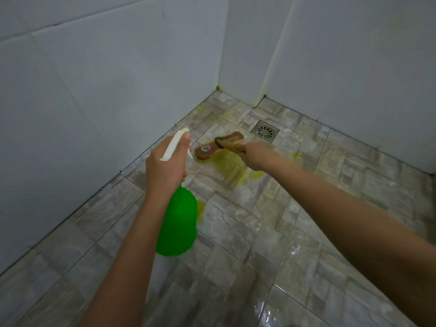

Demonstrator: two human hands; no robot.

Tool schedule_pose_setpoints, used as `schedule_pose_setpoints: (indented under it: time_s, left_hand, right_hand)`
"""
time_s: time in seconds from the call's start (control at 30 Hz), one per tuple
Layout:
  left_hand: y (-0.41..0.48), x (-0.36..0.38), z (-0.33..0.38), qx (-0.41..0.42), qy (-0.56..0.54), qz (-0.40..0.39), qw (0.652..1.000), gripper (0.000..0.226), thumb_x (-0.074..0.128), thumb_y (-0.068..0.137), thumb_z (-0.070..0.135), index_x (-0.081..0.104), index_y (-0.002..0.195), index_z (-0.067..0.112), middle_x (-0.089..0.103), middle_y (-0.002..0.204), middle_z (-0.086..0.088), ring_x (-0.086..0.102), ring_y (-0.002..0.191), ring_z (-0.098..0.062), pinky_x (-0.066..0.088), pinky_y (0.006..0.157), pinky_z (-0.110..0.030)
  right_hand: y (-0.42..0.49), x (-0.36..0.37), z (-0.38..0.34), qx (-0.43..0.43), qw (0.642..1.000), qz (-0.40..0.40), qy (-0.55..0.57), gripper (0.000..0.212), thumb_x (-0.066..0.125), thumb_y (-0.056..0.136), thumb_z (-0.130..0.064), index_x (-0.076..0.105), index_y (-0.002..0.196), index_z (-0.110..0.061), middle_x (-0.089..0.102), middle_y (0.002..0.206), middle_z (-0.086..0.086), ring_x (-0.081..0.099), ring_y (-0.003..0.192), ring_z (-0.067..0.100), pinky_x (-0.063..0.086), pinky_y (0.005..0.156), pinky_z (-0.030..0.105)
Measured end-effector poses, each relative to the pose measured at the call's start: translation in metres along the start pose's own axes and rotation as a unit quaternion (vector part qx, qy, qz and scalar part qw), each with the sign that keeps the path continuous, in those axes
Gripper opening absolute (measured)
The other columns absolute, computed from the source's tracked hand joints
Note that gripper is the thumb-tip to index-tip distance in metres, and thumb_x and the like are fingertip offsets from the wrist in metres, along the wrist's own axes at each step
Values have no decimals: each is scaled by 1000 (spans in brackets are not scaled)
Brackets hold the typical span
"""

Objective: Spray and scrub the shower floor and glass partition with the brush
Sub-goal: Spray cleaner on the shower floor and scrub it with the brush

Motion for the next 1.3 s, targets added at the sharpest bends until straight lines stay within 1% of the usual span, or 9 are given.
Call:
schedule_pose_setpoints:
  time_s: [0.13,0.27,0.4,0.53,0.6,0.73,0.9,1.13,1.3]
  left_hand:
    - [4,0,7,20,31,-7,999,37,55,99,48,74,98,15,73,90,-18,51,40,-5,44,45,-15]
    - [9,6,15,24,51,-24,998,36,58,98,46,72,98,14,67,81,-23,53,43,-8,41,42,-13]
    - [14,14,20,40,51,-38,997,22,63,96,43,71,94,22,59,64,-2,52,39,-3,42,42,-15]
    - [16,24,16,44,75,-29,996,32,62,97,43,69,90,13,51,56,-1,48,39,-2,40,42,-12]
    - [17,31,12,38,92,-23,995,39,58,97,48,70,92,12,53,56,0,51,42,-2,44,44,-17]
    - [15,44,3,50,143,-26,988,46,52,96,58,69,85,17,63,65,-1,64,65,-17,56,64,-42]
    - [23,56,-6,1,168,-34,985,48,53,96,59,74,77,20,68,62,15,60,55,2,51,62,-30]
    - [15,69,-20,-87,134,11,987,57,59,94,55,65,59,10,64,51,-2,62,45,-13,53,53,-27]
    - [9,67,-25,-68,170,-22,983,57,54,96,54,72,64,10,70,57,-4,63,48,-7,50,50,-24]
  right_hand:
    - [-14,-19,27,65,995,-72,-27,25,36,101,-24,56,109,-13,52,71,6,51,58,22,40,52,28]
    - [-14,-14,26,23,997,-64,-36,22,36,101,-31,54,101,-18,52,78,0,52,65,21,42,57,30]
    - [12,-22,30,-6,999,-14,30,41,34,102,-18,44,140,-30,59,108,-3,61,92,28,52,79,36]
    - [3,-33,58,35,993,-82,-74,41,37,98,-48,62,100,-16,57,71,4,51,54,19,37,49,27]
    - [4,-35,49,1,998,-61,-30,30,36,102,-37,60,94,-22,53,71,3,47,55,17,36,48,26]
    - [52,-36,43,-44,999,-6,16,41,32,103,-14,43,139,-30,58,108,15,57,80,27,47,66,34]
    - [84,-42,73,16,1000,-14,20,25,34,103,-18,51,120,-13,46,75,6,43,59,17,34,50,29]
    - [112,-50,65,20,999,-23,39,29,42,98,-18,51,119,0,53,78,9,49,62,21,36,51,30]
    - [122,-54,50,-1,999,-18,31,36,38,98,-22,48,132,-14,51,84,7,48,59,21,34,46,29]
Point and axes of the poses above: each hand's wrist, its own y-axis towards the middle knuckle, its own x-axis out of the palm, z = x × y, the point moved 6 cm from there along y, towards the middle knuckle
